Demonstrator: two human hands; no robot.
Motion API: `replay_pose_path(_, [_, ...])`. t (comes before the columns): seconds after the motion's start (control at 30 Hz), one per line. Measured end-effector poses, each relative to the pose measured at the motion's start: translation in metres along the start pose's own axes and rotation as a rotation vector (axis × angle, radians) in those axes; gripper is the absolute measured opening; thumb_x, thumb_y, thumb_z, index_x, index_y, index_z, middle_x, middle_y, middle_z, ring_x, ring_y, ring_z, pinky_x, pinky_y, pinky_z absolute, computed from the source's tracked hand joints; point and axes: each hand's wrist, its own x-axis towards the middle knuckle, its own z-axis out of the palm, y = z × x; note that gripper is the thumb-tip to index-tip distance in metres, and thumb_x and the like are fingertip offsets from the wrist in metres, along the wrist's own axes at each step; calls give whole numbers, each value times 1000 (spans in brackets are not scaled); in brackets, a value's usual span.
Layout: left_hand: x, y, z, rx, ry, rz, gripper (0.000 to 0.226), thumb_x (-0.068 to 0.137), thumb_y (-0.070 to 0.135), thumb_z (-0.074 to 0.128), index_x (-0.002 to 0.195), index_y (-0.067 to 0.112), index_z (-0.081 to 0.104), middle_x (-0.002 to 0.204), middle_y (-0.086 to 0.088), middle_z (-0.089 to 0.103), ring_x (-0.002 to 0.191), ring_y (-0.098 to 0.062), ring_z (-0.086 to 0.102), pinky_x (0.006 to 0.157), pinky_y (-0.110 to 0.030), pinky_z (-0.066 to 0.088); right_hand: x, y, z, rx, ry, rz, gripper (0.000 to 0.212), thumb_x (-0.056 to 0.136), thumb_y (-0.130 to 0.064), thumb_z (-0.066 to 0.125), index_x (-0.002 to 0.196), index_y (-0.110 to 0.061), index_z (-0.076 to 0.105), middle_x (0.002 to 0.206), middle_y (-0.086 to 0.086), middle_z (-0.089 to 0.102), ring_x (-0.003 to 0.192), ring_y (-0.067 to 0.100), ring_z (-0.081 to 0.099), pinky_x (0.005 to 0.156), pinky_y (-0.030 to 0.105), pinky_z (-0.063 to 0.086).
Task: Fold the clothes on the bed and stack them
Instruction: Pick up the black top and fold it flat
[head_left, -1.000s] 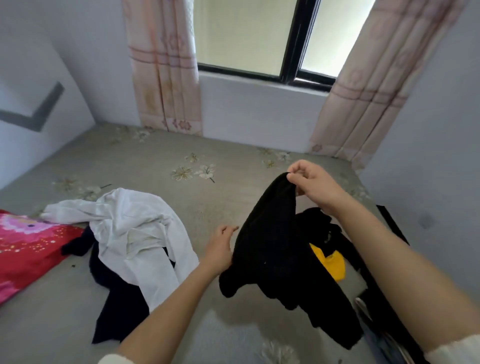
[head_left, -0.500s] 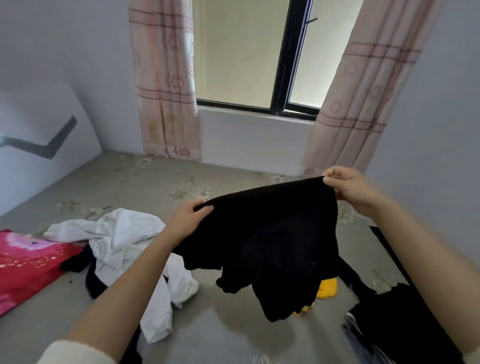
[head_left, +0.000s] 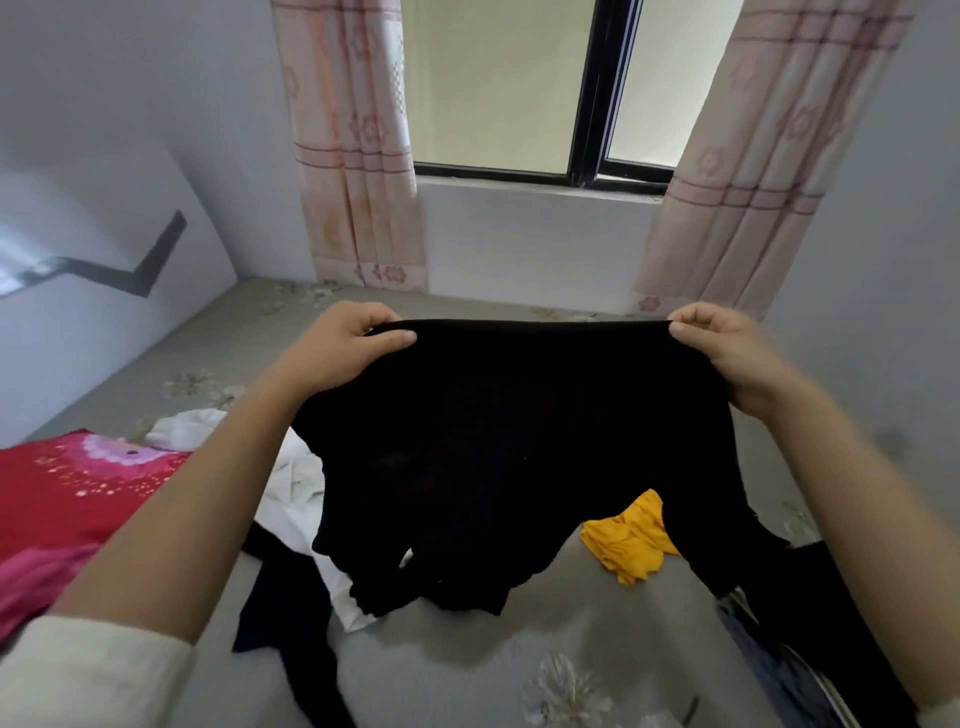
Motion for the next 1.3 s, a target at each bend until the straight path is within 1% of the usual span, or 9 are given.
replay_pose_path(0.1, [26, -21, 39, 249, 19, -121, 32, 89, 37, 55, 106, 11, 63, 113, -12, 62, 108, -27, 55, 96, -40, 41, 22, 38, 14, -196, 125, 90, 28, 91, -4, 51, 66, -17, 51, 59, 0, 51, 46, 5, 50, 49, 17, 40])
replay_pose_path(0.27, [-1, -84, 127, 314, -118, -441, 47, 92, 34, 50, 135, 16, 43, 140, -9, 44, 128, -29, 41, 100, -41, 36, 6, 165, 29, -691, 272, 483, 19, 90, -1, 40, 72, -4, 46, 72, 12, 44, 72, 26, 43, 58, 31, 32])
replay_pose_path(0.37, [-56, -130, 170, 299, -356, -595, 47, 92, 34, 47, 135, 17, 40, 137, -11, 43, 123, -30, 44, 95, -41, 40, -36, 227, 56, -712, 68, 586, 13, 88, -5, 47, 97, -2, 56, 93, 13, 55, 91, 31, 54, 72, 32, 38])
replay_pose_path(0.6, [-145, -186, 229, 251, -658, -765, 30, 92, 25, 46, 116, 8, 51, 120, -10, 55, 102, -24, 54, 79, -31, 44, -110, 300, 124, -594, -302, 769, 5, 88, -12, 56, 93, -12, 55, 86, 1, 55, 88, 20, 54, 77, 33, 44])
replay_pose_path(0.7, [-151, -198, 251, 214, -687, -786, 25, 91, 25, 50, 112, 12, 53, 110, -8, 58, 92, -18, 54, 83, -33, 49, -125, 325, 139, -708, -339, 743, 30, 88, -17, 56, 117, -10, 53, 102, 4, 54, 92, 18, 53, 72, 26, 40])
replay_pose_path(0.97, [-167, -224, 331, 129, -755, -891, 49, 91, 34, 53, 134, 12, 43, 128, -12, 51, 115, -25, 52, 96, -38, 45, -122, 388, 180, -1058, -457, 520, 48, 87, -21, 57, 133, -16, 42, 127, 9, 45, 113, 24, 45, 88, 32, 43])
replay_pose_path(1.13, [-181, -223, 358, 261, -892, -857, 59, 88, 42, 54, 140, 20, 33, 137, -6, 45, 127, -26, 39, 102, -41, 36, -108, 411, 197, -1209, -425, 389, 49, 37, -9, 90, 81, -12, 69, 83, 16, 63, 68, 31, 60, 51, 35, 50])
replay_pose_path(1.23, [-189, -221, 360, 387, -963, -836, 47, 91, 34, 49, 136, 24, 38, 126, -5, 53, 122, -23, 42, 101, -40, 30, -98, 414, 196, -1233, -374, 333, 31, 38, -5, 88, 60, -11, 67, 76, 15, 63, 65, 31, 60, 51, 35, 49])
replay_pose_path(1.3, [-194, -221, 355, 381, -911, -856, 35, 92, 26, 46, 127, 24, 48, 115, -2, 60, 114, -21, 48, 97, -36, 31, -92, 411, 186, -1202, -423, 342, 24, 55, -4, 83, 74, -8, 69, 92, 18, 64, 82, 36, 62, 64, 40, 50])
